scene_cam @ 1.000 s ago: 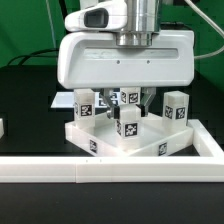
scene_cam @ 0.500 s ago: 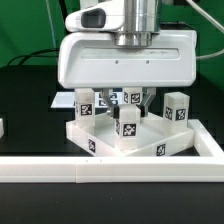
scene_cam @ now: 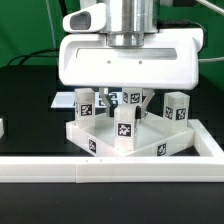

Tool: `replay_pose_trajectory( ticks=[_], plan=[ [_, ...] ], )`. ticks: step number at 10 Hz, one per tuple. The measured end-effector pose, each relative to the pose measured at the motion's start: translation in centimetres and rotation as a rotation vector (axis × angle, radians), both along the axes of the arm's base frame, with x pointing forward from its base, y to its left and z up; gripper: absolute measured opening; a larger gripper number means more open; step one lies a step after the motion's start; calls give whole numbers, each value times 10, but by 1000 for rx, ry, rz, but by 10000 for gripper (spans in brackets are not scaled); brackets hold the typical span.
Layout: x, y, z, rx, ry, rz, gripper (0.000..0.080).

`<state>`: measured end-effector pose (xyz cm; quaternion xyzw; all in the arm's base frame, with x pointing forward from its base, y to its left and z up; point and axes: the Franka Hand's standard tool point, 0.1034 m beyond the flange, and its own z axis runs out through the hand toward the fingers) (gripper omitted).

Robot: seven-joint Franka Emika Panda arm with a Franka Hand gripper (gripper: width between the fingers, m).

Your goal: Assemble square table

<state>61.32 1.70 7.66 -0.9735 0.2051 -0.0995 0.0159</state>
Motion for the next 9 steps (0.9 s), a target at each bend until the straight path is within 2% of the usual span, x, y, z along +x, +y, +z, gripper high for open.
replay_pose_trajectory(
  ticks=[3, 9],
  plan=[
    [-1, 1, 0, 68, -3, -302, 294],
    [-3, 1, 1, 139, -5, -786, 298]
  ],
)
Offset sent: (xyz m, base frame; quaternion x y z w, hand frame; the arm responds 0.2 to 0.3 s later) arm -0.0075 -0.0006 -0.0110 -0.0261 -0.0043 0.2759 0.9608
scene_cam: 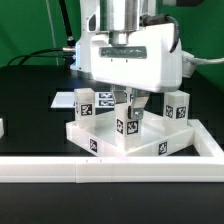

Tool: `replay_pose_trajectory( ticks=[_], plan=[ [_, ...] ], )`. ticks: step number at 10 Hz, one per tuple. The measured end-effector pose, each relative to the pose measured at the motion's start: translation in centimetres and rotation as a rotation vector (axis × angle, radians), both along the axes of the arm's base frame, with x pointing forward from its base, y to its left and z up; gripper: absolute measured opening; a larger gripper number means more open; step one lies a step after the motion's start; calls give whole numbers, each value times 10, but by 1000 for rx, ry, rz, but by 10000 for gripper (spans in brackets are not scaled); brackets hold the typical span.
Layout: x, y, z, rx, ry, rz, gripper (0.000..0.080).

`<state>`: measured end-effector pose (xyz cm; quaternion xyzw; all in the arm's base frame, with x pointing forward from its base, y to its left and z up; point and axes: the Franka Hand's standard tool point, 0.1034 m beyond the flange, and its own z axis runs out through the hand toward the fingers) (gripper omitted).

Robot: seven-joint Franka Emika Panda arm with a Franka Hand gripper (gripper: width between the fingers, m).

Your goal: Assemble square table

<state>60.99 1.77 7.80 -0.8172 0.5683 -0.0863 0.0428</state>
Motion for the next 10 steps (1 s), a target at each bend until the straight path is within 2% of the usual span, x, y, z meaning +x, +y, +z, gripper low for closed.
replay_pose_trajectory(
  ticks=[2, 4, 5, 6, 8, 10],
  plan=[
    [0, -1, 0, 22, -4, -88, 298],
    [0, -1, 0, 18, -3, -65, 550],
    [1, -1, 1, 4, 7, 21, 550],
    [2, 0, 2, -7, 10, 91, 632],
    [3, -1, 3, -32, 12, 223, 644],
    [3, 0, 3, -36, 12, 243, 649]
  ],
)
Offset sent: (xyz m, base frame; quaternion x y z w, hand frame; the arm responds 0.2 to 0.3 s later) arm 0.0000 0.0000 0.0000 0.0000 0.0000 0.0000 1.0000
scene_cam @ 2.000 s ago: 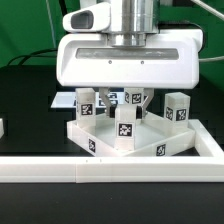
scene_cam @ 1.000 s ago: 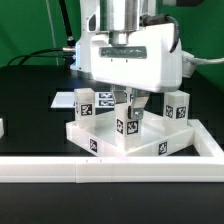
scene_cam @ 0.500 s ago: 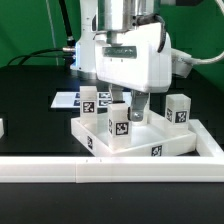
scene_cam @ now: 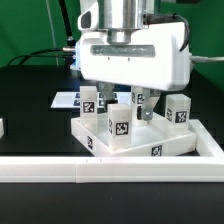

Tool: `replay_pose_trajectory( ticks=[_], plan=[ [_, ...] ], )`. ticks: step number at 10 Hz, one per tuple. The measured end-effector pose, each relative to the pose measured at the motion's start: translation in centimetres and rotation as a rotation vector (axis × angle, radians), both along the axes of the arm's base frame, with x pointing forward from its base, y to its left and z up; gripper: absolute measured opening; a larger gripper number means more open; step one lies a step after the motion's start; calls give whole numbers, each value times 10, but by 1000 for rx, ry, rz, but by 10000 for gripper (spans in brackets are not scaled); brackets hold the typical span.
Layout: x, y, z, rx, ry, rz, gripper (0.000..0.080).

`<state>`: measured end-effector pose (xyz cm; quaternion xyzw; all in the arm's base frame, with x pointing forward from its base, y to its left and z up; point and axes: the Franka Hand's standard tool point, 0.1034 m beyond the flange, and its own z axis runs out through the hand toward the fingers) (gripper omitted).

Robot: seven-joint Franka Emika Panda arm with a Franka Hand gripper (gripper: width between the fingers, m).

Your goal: Assemble square table

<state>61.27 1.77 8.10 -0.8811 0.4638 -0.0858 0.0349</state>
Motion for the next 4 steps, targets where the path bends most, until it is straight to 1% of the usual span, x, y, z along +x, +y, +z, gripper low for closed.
replay_pose_trajectory(
  ticks=[4],
  plan=[
    [0, 0, 0, 0, 0, 1, 649]
  ],
)
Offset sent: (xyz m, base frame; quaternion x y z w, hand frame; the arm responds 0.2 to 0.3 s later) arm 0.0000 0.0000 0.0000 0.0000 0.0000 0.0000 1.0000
